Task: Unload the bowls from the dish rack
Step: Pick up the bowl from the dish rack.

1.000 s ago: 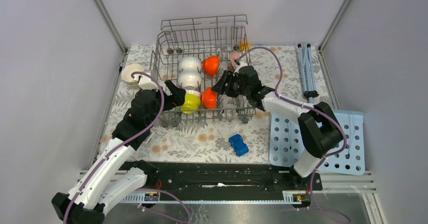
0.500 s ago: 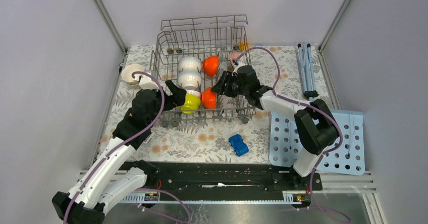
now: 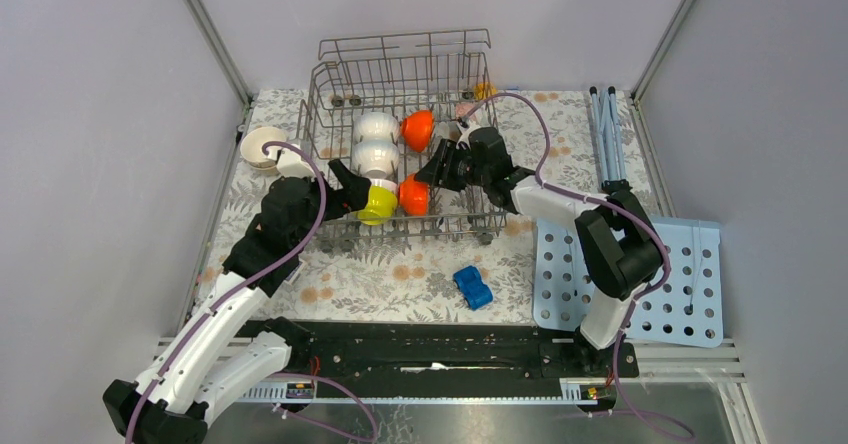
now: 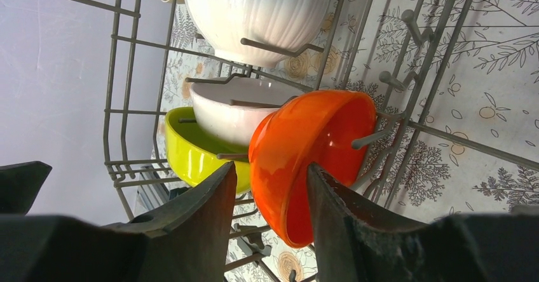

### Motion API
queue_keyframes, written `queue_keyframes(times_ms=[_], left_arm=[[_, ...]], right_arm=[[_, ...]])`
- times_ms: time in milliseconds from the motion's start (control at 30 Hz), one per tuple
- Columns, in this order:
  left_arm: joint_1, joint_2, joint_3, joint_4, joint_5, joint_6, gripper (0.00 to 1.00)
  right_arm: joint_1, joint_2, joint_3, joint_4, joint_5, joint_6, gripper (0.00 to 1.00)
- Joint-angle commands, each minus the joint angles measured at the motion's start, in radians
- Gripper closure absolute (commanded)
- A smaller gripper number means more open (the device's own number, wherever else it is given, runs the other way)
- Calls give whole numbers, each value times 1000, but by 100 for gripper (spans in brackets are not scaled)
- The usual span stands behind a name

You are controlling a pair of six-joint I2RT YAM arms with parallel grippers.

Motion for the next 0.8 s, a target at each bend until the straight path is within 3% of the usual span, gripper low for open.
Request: queue_keyframes(times_ms=[0,367,767], left_arm=[[3,-6,-8,34,13,-5,7],[3,-5,-10,35,16,-6,7],[3,-2,-10,35,18,-8,7]], right_arm=[[14,24,25,-51,-91,18,49],[16,59,70,-161,-121,-21,50],[16,92,81,-157,-186,-8,61]])
